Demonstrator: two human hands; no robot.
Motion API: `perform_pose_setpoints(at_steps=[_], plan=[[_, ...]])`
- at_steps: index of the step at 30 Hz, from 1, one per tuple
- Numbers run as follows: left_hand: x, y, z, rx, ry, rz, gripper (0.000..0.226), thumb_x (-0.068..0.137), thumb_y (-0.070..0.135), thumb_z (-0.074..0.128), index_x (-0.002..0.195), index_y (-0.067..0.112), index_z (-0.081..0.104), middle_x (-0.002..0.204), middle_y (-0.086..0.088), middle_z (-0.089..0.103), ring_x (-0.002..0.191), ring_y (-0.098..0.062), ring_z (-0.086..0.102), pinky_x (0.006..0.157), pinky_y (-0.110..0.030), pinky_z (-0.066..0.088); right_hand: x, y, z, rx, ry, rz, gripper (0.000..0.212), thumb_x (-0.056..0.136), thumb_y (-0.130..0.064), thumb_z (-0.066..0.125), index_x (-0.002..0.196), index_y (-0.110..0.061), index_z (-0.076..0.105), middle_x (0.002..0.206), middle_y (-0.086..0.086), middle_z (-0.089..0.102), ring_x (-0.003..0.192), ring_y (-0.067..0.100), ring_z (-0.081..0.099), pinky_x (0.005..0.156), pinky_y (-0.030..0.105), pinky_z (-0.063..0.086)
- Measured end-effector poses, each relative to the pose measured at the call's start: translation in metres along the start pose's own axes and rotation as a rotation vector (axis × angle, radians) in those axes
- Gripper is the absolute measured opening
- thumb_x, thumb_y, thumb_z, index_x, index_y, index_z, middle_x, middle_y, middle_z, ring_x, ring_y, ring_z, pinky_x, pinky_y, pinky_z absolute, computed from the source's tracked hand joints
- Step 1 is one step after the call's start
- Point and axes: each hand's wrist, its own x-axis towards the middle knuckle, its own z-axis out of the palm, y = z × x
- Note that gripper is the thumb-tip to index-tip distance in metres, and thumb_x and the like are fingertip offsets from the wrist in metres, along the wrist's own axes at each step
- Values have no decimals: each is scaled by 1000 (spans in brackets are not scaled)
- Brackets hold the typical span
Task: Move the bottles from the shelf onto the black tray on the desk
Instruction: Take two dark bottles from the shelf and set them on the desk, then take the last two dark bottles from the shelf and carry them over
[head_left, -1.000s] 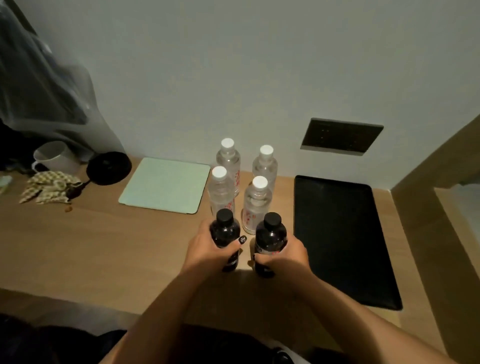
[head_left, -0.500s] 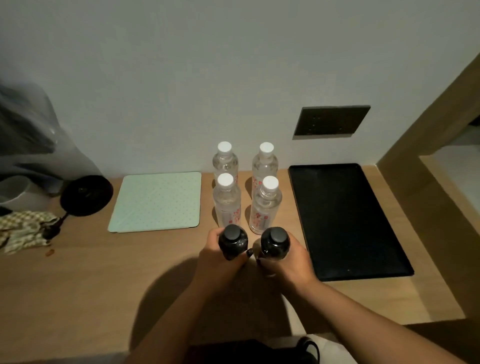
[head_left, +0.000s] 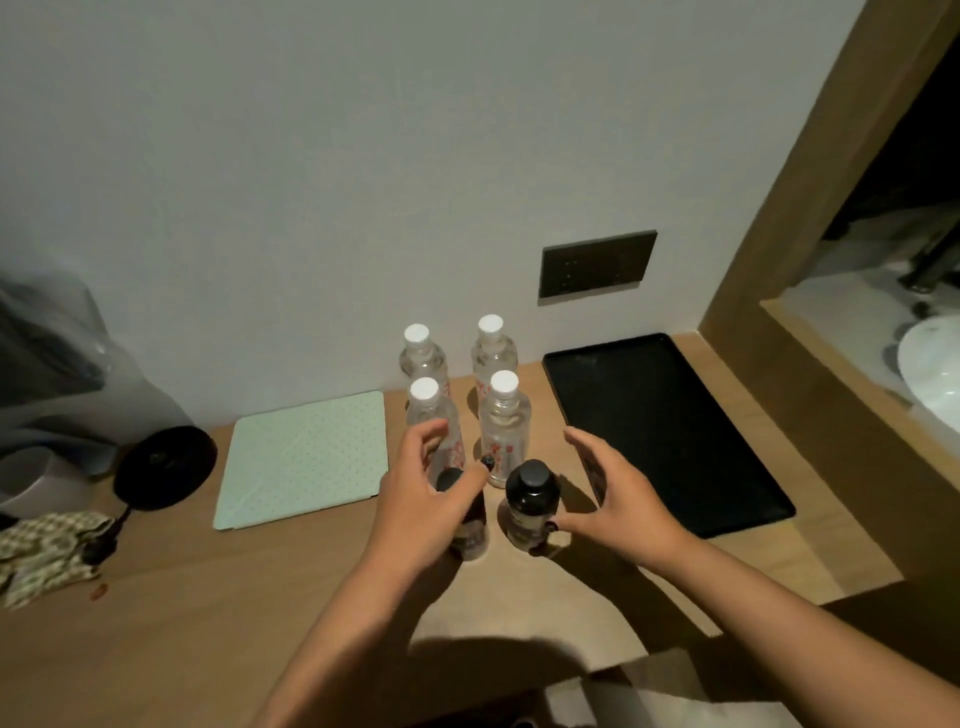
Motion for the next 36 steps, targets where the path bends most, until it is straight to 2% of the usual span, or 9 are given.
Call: perform_pose_setpoints(at_steps=[5,8,11,14,16,18,21,24,36], plan=[[-8,51,22,177,-120,207,67,80,35,68,137,38,33,143,13,39,124,-3,38,94,-19,37,-37,9,-50,-166,196,-113,86,78,-35,72,147,-35,20,152,-15,25,134,-4,19,108,22,23],[-12,73,50,331,-250,279,77,82,48,62,144,44,19,154,10,25,136,-12,32,107,-36,37,-61,24,-80,-307,266,-139,81,85,-40,63,149,-31,14,156,-13,16,141,-2,4,114,25,16],[-17,91,85,342,-426,322,82,82,54,59,147,44,10,156,12,21,139,-7,28,113,-36,31,-90,43,-113,-482,280,-154,85,86,-46,59,150,-29,7,158,-13,7,145,4,-5,120,34,10],[-28,112,129,372,-561,386,85,83,56,57,149,41,7,156,13,21,101,15,49,93,-10,35,-125,64,-146,-597,319,-101,86,87,-51,54,150,-27,1,152,-18,-7,145,7,-12,116,28,-1],[-39,129,161,414,-617,418,85,83,56,56,150,39,6,156,11,22,70,15,51,79,-7,38,-149,82,-170,-622,353,-37,87,87,-54,52,150,-27,-1,151,-18,-12,144,7,-14,119,30,1],[-53,148,194,425,-681,456,85,83,56,56,150,38,6,156,11,22,64,12,52,76,-9,41,-175,103,-195,-625,381,28,90,86,-56,52,151,-26,-2,156,-12,-12,145,9,-14,120,33,5],[-76,177,245,434,-776,518,86,84,55,56,151,33,7,155,11,23,100,12,49,90,-7,34,-216,135,-236,-648,394,101,91,85,-59,49,151,-24,-2,159,-4,-12,146,12,-12,116,29,1],[-104,204,299,469,-865,595,86,84,57,56,151,31,8,157,7,23,140,-11,28,115,-34,27,-260,163,-274,-685,405,149,90,86,-60,47,152,-21,-1,160,0,-12,146,13,-13,115,26,-3],[-190,286,513,756,-939,1025,86,88,55,51,152,18,7,160,-1,11,147,-15,8,115,-29,14,-420,261,-405,-798,432,459,89,88,-59,46,152,-12,4,161,5,0,147,22,-9,118,35,3]])
